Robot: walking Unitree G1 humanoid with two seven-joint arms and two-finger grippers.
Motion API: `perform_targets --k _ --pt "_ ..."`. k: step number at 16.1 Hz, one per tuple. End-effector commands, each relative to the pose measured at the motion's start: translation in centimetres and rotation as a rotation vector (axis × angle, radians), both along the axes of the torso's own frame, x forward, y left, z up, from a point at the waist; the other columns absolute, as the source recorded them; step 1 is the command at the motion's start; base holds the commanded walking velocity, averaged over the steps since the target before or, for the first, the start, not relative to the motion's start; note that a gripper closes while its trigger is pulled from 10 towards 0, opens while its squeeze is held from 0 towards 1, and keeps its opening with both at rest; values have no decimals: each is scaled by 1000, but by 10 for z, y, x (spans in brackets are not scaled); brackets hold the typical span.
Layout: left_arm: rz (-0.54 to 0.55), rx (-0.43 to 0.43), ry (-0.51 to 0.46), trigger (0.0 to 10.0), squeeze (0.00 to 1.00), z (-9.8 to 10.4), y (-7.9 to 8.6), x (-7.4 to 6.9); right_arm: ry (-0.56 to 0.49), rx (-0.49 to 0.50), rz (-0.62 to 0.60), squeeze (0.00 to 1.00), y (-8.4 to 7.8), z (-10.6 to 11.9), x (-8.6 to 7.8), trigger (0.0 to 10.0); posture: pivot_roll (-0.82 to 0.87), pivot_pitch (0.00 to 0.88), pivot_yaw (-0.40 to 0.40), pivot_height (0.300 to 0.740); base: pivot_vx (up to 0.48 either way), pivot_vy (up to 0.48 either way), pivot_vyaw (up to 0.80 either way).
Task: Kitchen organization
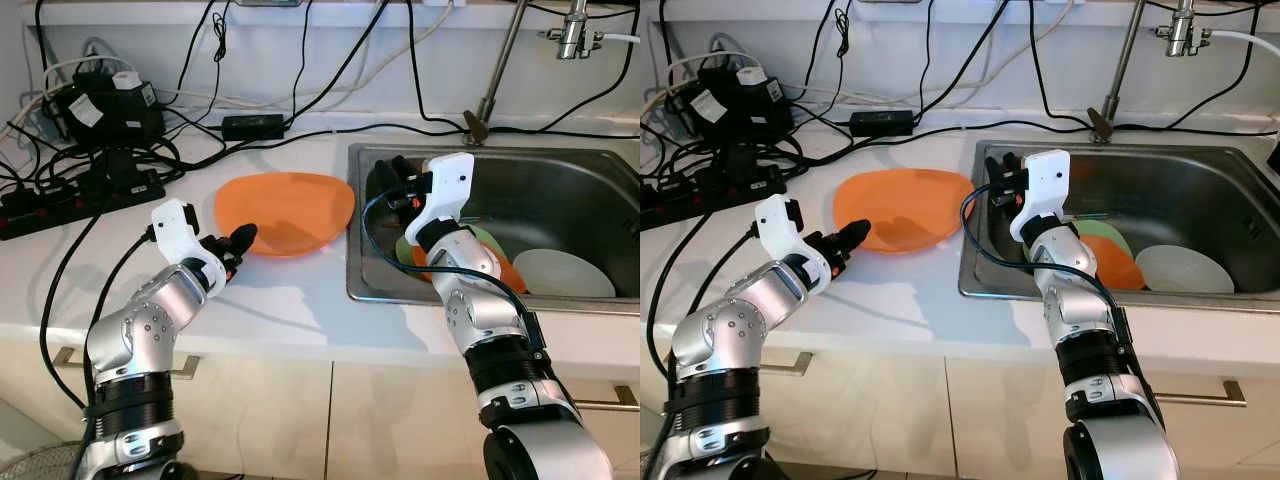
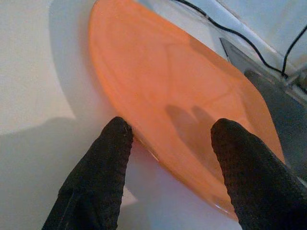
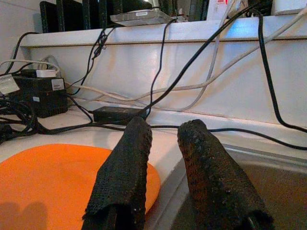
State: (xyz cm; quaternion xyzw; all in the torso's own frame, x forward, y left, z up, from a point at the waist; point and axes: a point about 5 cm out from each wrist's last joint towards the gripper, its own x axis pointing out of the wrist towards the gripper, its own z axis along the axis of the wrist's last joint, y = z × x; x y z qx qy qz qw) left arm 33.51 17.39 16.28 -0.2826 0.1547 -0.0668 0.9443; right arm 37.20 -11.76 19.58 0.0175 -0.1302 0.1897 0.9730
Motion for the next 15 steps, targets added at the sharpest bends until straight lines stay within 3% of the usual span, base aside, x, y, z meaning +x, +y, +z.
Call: perform_targets --k 1,6,7,11,12,15 --pt "4 -29 18 10000 0 1 -2 2 -5 1 3 0 1 3 -1 10000 57 0 50 740 0 0 0" --pt "12 -14 55 10000 0 -1 -6 4 -4 0 0 0 0 3 -1 10000 55 0 46 740 0 0 0" --pt "13 -6 61 10000 1000 -1 -5 4 -3 1 -1 0 0 3 -1 10000 55 0 46 740 0 0 0" --pt "8 9 66 10000 1000 -1 -9 5 -2 -2 -4 0 0 3 0 10000 58 0 43 740 0 0 0" --pt "4 15 72 10000 0 0 -10 7 -3 -1 -3 0 0 4 0 10000 57 0 42 740 0 0 0" --pt "3 24 86 10000 0 -1 -11 9 -5 2 -3 0 0 4 0 10000 54 0 46 740 0 0 0"
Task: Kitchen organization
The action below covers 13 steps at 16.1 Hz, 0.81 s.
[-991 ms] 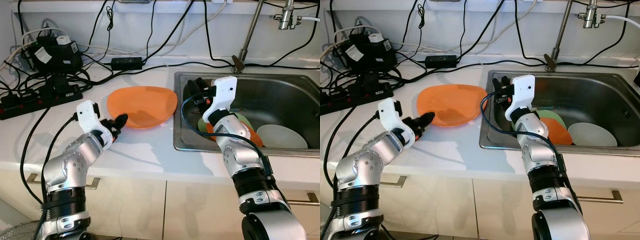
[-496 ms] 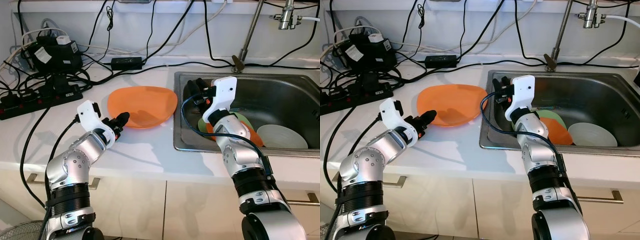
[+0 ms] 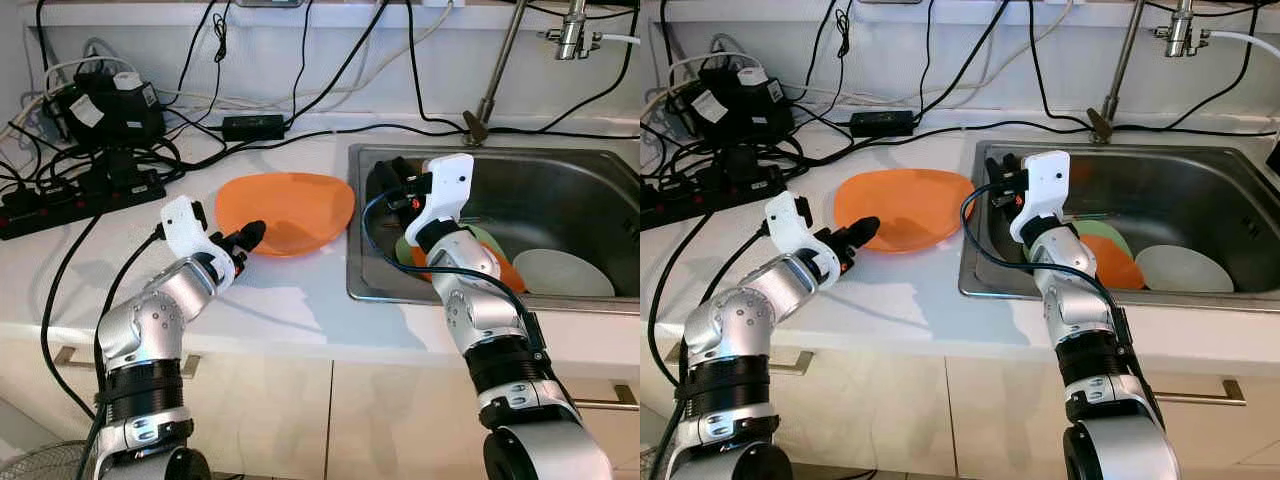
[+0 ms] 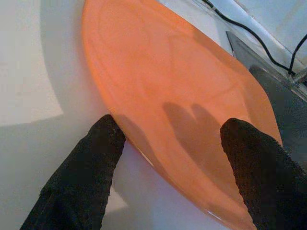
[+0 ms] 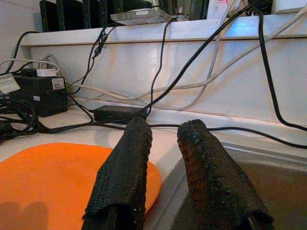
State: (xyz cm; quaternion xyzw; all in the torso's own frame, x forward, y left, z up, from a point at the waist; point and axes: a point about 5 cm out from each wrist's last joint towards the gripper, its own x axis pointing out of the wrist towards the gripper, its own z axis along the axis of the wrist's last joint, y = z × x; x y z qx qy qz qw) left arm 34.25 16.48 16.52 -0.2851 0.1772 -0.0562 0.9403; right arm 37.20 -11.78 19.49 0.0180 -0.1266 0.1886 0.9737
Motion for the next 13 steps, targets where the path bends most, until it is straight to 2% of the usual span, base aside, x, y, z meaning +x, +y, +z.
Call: perform_targets --k 1,5,7,11,12,13 --pt "-3 27 39 10000 0 -4 -2 2 -12 2 -2 0 0 5 0 10000 51 0 48 740 0 0 0" --pt "-6 17 48 10000 0 -7 -9 8 -17 1 -5 0 -1 6 0 10000 42 0 49 740 0 0 0" --pt "-40 1 44 10000 0 -7 -24 14 -20 -1 -2 0 0 7 0 10000 36 0 50 740 0 0 0" --pt "-77 7 42 10000 0 -10 -39 19 -23 -10 2 0 1 7 0 10000 29 0 51 740 0 0 0" --pt "-86 7 40 3216 0 -10 -42 20 -24 -10 2 0 0 8 0 10000 27 0 52 740 0 0 0" --pt "-86 6 40 3216 0 -11 -43 20 -25 -11 1 0 0 8 0 10000 27 0 52 740 0 0 0"
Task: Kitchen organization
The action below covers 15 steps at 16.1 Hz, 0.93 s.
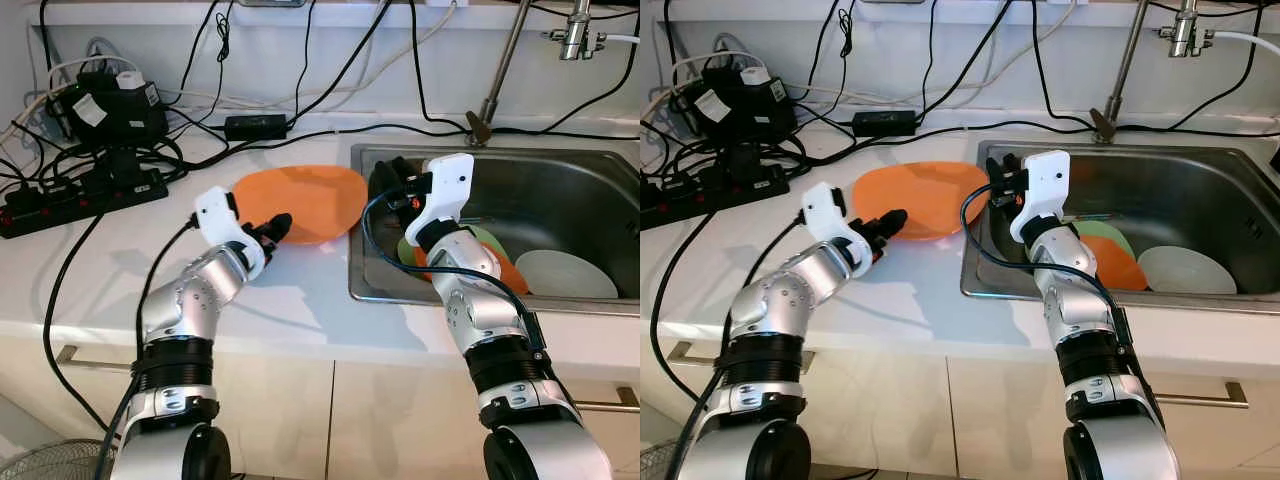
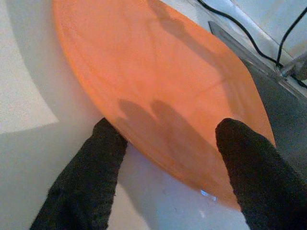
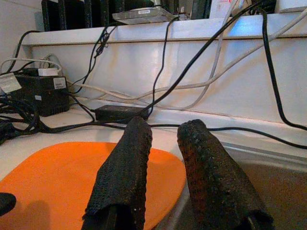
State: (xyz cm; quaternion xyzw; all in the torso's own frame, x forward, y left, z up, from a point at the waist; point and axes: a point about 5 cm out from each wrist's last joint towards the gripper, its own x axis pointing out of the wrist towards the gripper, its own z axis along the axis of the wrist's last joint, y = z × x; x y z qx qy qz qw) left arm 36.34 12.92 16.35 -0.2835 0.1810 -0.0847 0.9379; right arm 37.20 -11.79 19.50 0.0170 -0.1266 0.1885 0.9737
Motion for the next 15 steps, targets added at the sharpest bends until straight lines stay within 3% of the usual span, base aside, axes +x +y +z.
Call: perform_targets --k 1,15 --pt "-30 16 45 0 0 -9 -8 -1 -25 -8 0 0 0 8 0 10000 24 0 52 740 0 0 0" --pt "12 36 4 0 0 -10 -5 0 -13 -30 -6 0 -1 3 -1 10000 29 0 46 740 0 0 0"
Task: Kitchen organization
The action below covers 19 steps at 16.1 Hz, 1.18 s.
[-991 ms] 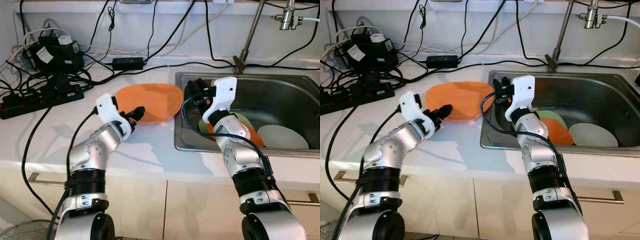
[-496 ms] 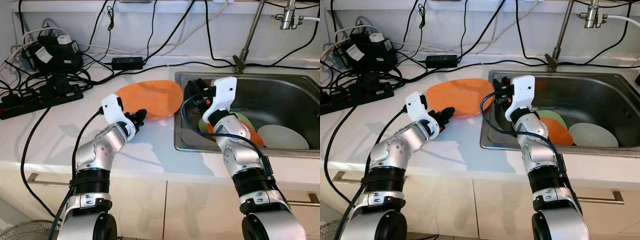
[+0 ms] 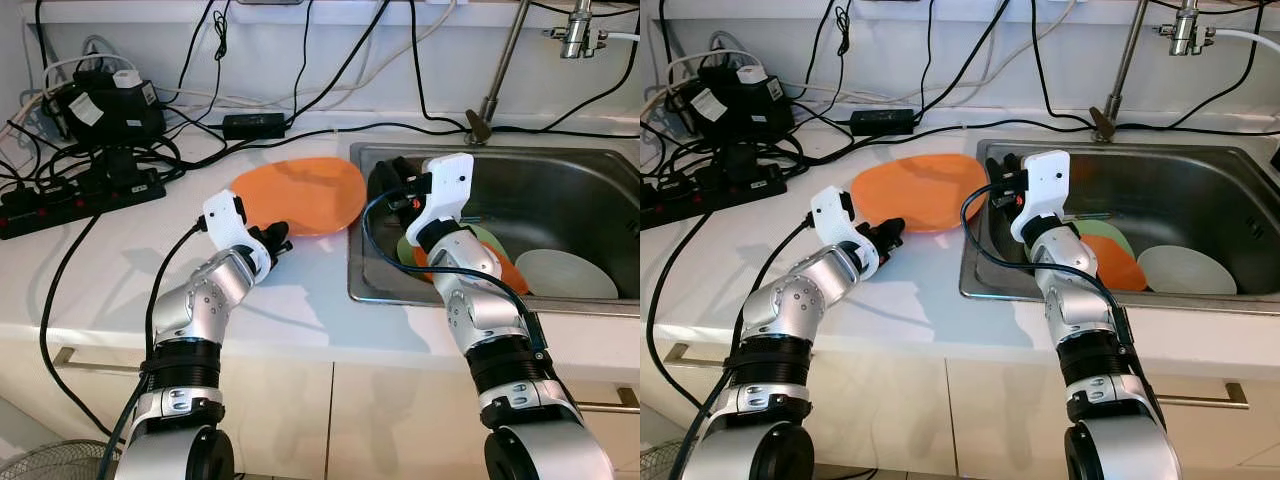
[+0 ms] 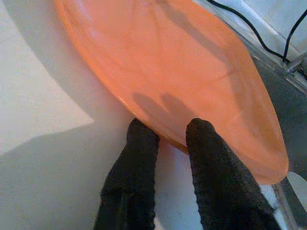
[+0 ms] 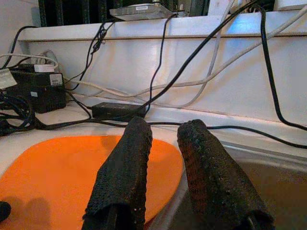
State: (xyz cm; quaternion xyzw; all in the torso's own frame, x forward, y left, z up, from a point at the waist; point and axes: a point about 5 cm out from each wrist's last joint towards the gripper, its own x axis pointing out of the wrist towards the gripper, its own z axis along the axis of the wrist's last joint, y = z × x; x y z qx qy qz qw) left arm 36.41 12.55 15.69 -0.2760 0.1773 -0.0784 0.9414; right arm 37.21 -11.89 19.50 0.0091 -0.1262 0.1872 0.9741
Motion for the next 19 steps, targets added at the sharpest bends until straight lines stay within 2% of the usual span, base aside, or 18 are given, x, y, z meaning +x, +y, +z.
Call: perform_targets --k 1,9,13,15,19 --pt "3 20 9 0 0 -3 0 -1 -11 -14 -2 0 0 3 -1 10000 30 0 46 740 0 0 0" --pt "59 -6 -80 0 0 6 4 1 -10 -10 -7 0 -1 3 0 10000 30 0 46 740 0 0 0" --pt "88 -95 -132 0 0 13 4 2 -5 -8 -12 0 -1 2 0 10000 31 0 45 740 0 0 0" --pt "111 -151 -204 0 0 22 6 2 -4 -8 -16 0 -1 1 0 10000 35 0 44 740 0 0 0" --pt "135 -178 -272 0 0 32 8 2 -4 -7 -18 0 -1 2 1 10000 35 0 44 740 0 0 0"
